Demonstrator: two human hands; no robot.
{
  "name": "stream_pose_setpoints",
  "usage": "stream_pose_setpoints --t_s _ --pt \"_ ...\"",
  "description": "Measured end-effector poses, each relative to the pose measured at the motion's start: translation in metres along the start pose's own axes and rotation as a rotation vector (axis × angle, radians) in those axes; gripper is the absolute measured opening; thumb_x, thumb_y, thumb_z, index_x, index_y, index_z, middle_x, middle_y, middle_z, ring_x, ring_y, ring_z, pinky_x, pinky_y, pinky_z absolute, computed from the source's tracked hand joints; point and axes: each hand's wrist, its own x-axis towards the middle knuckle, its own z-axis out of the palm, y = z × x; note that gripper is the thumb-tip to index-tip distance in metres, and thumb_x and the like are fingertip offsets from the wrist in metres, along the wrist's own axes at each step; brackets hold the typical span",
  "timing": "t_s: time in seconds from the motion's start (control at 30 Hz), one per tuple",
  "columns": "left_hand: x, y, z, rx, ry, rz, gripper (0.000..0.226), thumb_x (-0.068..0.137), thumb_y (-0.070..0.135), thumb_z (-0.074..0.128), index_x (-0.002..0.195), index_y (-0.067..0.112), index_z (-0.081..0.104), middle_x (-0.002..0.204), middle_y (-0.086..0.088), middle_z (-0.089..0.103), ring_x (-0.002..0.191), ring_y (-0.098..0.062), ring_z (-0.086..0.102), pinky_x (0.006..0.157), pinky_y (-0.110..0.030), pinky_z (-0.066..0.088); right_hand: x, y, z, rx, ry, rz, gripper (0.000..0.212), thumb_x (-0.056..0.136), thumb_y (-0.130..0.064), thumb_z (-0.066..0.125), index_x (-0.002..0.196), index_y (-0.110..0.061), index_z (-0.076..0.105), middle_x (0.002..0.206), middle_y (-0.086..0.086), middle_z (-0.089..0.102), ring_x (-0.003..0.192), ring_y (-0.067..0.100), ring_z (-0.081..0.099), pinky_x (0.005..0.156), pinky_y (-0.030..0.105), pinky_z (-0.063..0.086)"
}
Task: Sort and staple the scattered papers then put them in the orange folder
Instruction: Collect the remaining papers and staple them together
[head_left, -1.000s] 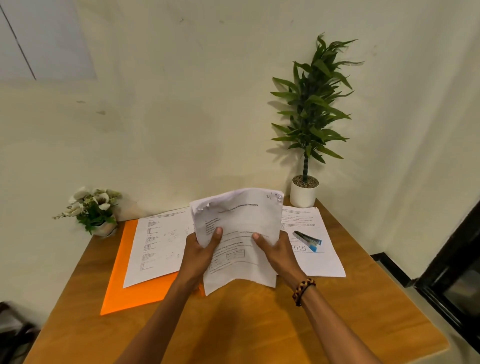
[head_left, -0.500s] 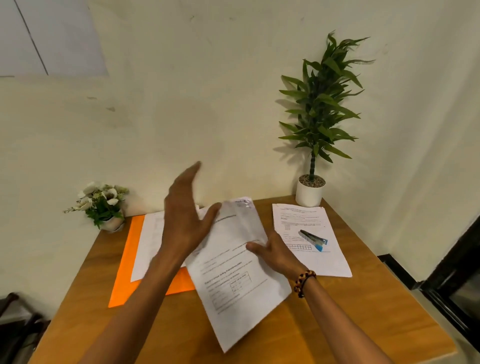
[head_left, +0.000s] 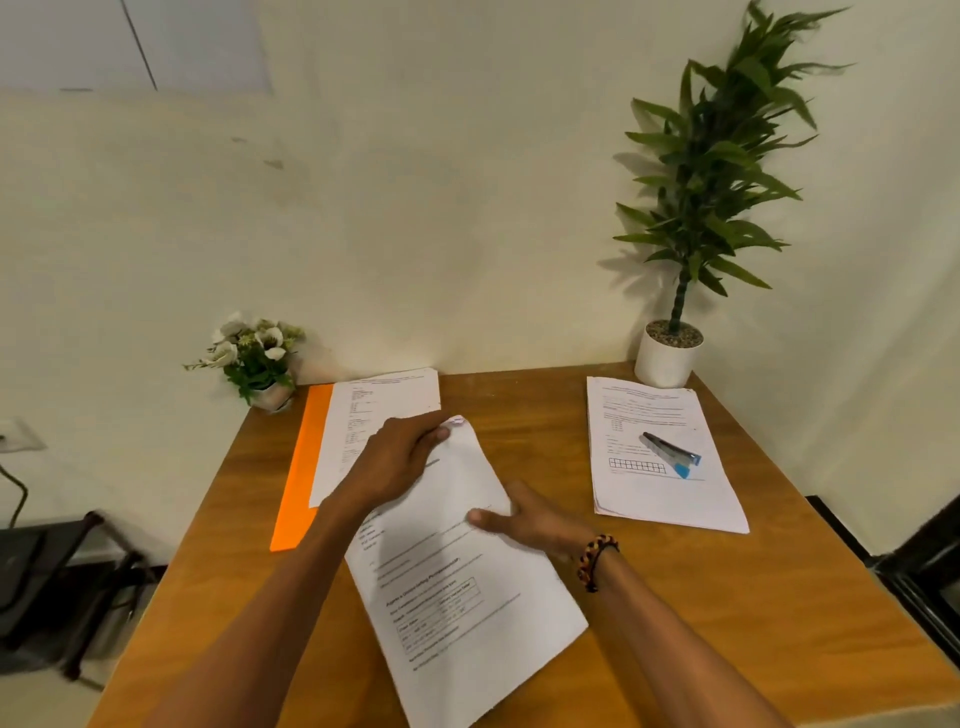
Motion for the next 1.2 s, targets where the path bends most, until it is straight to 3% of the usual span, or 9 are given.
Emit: stream_pose_setpoints --t_s 0.07,0.17,0.37,0.53,0.8,0.93,1.0,1.1,1.2 --pt "-0.008 -0.023 0.002 -0.032 0.001 -0.043 0.027 0.104 0.045 0.043 0.085 0.035 0.058 0.080 0.013 0.065 0.076 -0.007 0.060 0.065 -0.037 0.046 0.003 -0.011 0.005 0.056 0.063 -0.037 0.037 0.093 -0.061 0.059 0.114 -0.030 0.064 0.109 -0.006 0.073 0.100 0.012 0.070 0.089 0.032 0.057" --pt "-0.024 -0.054 0.004 -0.051 -0.003 -0.085 0.029 0.104 0.042 0.045 0.085 0.025 0.060 0.082 0.011 0.066 0.078 -0.011 0.061 0.068 -0.040 0.047 0.022 -0.022 0.002 0.248 0.325 -0.058 0.036 0.096 -0.052 0.058 0.108 -0.019 0.067 0.098 0.006 0.075 0.092 0.023 0.072 0.087 0.044 0.060" --pt "-0.051 -0.101 0.020 -0.018 -0.096 -0.224 0.028 0.102 0.048 0.044 0.101 0.031 0.065 0.104 0.005 0.071 0.090 -0.012 0.062 0.083 -0.038 0.053 0.097 -0.037 0.006 -0.055 0.473 0.154 0.022 0.091 -0.032 0.070 0.078 -0.016 0.062 0.083 0.004 0.071 0.077 0.021 0.069 0.072 0.040 0.059" --pt "-0.056 -0.092 0.022 0.003 -0.168 -0.173 0.020 0.105 0.036 0.046 0.087 0.040 0.054 0.088 0.021 0.061 0.080 -0.007 0.060 0.073 -0.021 0.044 0.163 -0.021 0.032 -0.182 0.451 0.258 0.033 0.076 -0.038 0.074 0.103 -0.019 0.069 0.104 0.001 0.074 0.086 0.024 0.071 0.069 0.033 0.060" --pt "-0.059 -0.089 0.025 0.006 -0.202 -0.164 0.026 0.105 0.036 0.045 0.079 0.041 0.047 0.082 0.025 0.055 0.076 -0.009 0.057 0.070 -0.013 0.036 0.192 -0.010 0.043 -0.251 0.582 0.284 0.066 0.060 -0.071 0.076 0.098 -0.020 0.063 0.103 0.005 0.068 0.088 0.028 0.066 0.066 0.034 0.053" --pt "-0.059 -0.091 0.027 -0.003 -0.215 -0.158 0.027 0.105 0.039 0.044 0.084 0.028 0.057 0.084 0.013 0.063 0.077 -0.011 0.060 0.070 -0.018 0.041 0.179 -0.031 0.045 -0.256 0.537 0.348 0.078 0.067 -0.045 0.088 0.125 -0.009 0.051 0.120 0.010 0.064 0.108 0.034 0.064 0.085 0.040 0.058" --pt "-0.057 -0.091 0.025 0.004 -0.216 -0.150 0.024 0.105 0.037 0.045 0.083 0.037 0.054 0.084 0.021 0.060 0.079 -0.009 0.059 0.071 -0.017 0.040 0.176 -0.032 0.045 -0.293 0.557 0.343 0.064 0.079 -0.032 0.081 0.128 -0.009 0.047 0.125 0.013 0.062 0.112 0.036 0.063 0.089 0.041 0.057" --pt "-0.052 -0.088 0.022 0.001 -0.180 -0.137 0.022 0.105 0.033 0.046 0.085 0.038 0.054 0.086 0.022 0.060 0.082 -0.008 0.060 0.074 -0.018 0.042 0.172 -0.031 0.043 -0.345 0.566 0.344 0.051 0.082 -0.033 0.077 0.123 -0.012 0.053 0.126 0.015 0.061 0.110 0.036 0.061 0.089 0.042 0.057" --pt "-0.048 -0.089 0.017 0.058 -0.092 -0.158 0.018 0.105 0.030 0.047 0.092 0.030 0.059 0.092 0.017 0.061 0.083 -0.009 0.059 0.074 -0.022 0.043 0.169 -0.033 0.041 -0.347 0.521 0.353 0.061 0.080 -0.041 0.080 0.127 -0.013 0.052 0.134 0.017 0.051 0.119 0.037 0.055 0.092 0.040 0.052"
